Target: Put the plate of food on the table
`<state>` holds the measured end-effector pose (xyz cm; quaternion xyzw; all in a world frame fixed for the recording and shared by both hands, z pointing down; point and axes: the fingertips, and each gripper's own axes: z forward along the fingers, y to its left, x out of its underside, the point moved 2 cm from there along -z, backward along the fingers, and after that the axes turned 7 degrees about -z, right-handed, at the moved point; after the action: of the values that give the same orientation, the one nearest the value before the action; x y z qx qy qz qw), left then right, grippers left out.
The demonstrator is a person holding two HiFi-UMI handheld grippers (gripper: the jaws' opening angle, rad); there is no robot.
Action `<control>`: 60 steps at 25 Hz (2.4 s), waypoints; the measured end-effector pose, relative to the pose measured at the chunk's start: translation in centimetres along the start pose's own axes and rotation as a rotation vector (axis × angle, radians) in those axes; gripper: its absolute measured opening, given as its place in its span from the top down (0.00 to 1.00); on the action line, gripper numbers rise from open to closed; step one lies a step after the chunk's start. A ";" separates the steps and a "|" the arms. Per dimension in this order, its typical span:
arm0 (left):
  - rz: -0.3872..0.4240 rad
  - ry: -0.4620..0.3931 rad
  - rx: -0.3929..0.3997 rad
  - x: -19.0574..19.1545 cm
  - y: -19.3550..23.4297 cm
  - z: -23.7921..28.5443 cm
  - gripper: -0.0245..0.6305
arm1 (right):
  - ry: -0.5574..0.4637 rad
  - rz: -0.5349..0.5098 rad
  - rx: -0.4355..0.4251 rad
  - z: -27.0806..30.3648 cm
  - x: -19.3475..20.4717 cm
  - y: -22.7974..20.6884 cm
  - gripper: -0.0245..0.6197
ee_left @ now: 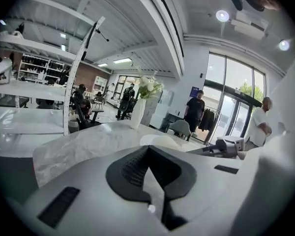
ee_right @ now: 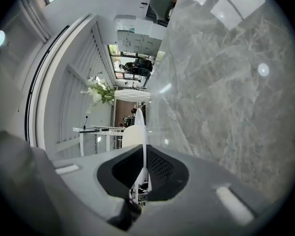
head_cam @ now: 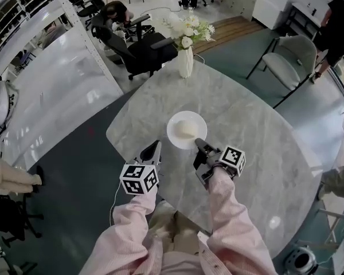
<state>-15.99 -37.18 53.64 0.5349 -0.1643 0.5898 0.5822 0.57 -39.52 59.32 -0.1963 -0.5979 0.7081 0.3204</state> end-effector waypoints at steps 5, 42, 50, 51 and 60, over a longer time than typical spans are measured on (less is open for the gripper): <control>-0.045 0.045 -0.002 1.6 2.1 1.8 0.96 | 0.008 0.002 0.038 2.8 0.1 -2.2 0.94; -0.104 0.107 -0.010 4.4 4.8 2.8 0.96 | 0.002 -0.116 0.318 5.0 1.9 -6.3 0.89; -0.103 0.090 -0.001 3.7 4.5 2.6 0.96 | -0.022 -0.252 0.454 5.0 2.0 -6.0 0.77; -0.103 0.089 0.000 3.6 4.5 2.5 0.96 | -0.030 -0.257 0.464 4.8 1.9 -6.0 0.75; -0.096 0.080 0.012 3.0 3.7 2.1 0.96 | -0.023 -0.239 0.442 3.8 2.2 -5.8 0.73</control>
<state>-17.54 -38.35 58.54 0.5219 -0.1113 0.5829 0.6127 -2.26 -40.28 65.97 -0.0411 -0.4512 0.7808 0.4301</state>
